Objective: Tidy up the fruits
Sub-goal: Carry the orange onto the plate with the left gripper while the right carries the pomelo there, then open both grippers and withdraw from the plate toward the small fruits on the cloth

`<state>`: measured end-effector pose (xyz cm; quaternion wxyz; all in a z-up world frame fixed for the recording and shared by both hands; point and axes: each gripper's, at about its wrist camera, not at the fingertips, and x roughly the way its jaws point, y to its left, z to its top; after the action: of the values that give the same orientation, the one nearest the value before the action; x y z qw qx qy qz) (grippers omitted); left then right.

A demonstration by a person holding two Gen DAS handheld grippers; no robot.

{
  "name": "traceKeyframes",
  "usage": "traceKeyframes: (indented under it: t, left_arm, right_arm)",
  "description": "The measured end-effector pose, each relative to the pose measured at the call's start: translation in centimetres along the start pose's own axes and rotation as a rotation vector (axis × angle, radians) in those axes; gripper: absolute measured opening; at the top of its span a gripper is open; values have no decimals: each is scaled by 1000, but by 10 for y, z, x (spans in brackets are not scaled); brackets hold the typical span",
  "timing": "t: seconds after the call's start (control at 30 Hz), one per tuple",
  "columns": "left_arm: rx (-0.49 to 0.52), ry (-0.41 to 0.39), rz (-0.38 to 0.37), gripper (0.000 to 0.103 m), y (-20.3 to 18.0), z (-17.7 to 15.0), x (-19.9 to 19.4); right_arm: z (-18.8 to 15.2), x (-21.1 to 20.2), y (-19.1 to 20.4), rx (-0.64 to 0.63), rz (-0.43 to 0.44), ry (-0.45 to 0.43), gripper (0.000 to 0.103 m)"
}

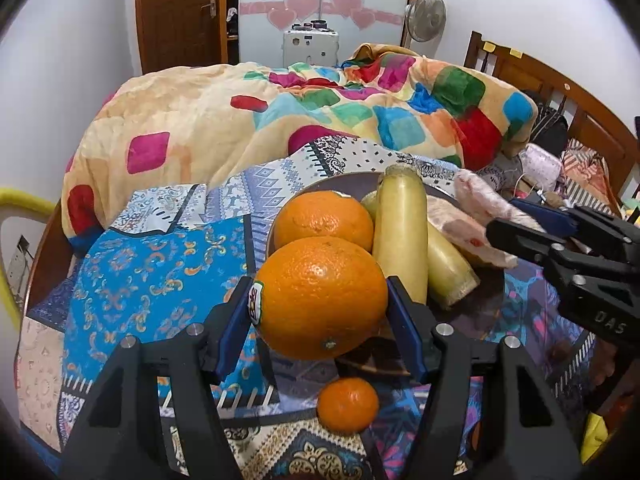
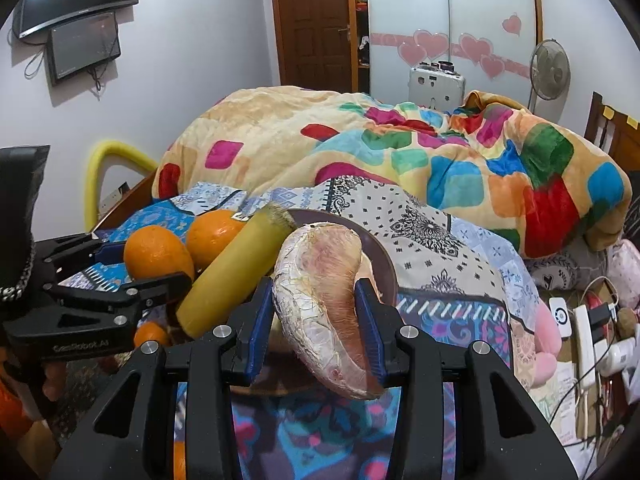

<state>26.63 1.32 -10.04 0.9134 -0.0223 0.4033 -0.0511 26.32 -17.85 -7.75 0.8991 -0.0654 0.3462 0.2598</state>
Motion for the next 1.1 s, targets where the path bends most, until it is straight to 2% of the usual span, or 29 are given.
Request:
traceKeyframes:
  t: [0.07, 0.27, 0.47, 0.57, 0.7, 0.87, 1.1]
  left_arm:
    - [-12, 2, -6, 64, 1, 3, 3]
    - [39, -19, 44, 64, -8, 6, 6]
    - [4, 1, 0, 64, 1, 7, 9]
    - [15, -5, 7, 65, -2, 6, 8]
    - [47, -9, 35, 66, -8, 5, 6]
    - [38, 4, 19, 68, -8, 3, -1]
    - [27, -41, 22, 69, -6, -1, -38]
  right_arm:
    - [3, 6, -1, 3, 3, 7, 37]
    - [10, 23, 1, 6, 1, 28, 38]
    - [8, 40, -1, 21, 25, 81, 38]
    - [8, 39, -1, 17, 23, 76, 38]
    - [10, 34, 4, -4, 9, 74, 38]
    - [12, 19, 5, -13, 3, 55, 40]
    - [10, -20, 7, -24, -11, 4, 40]
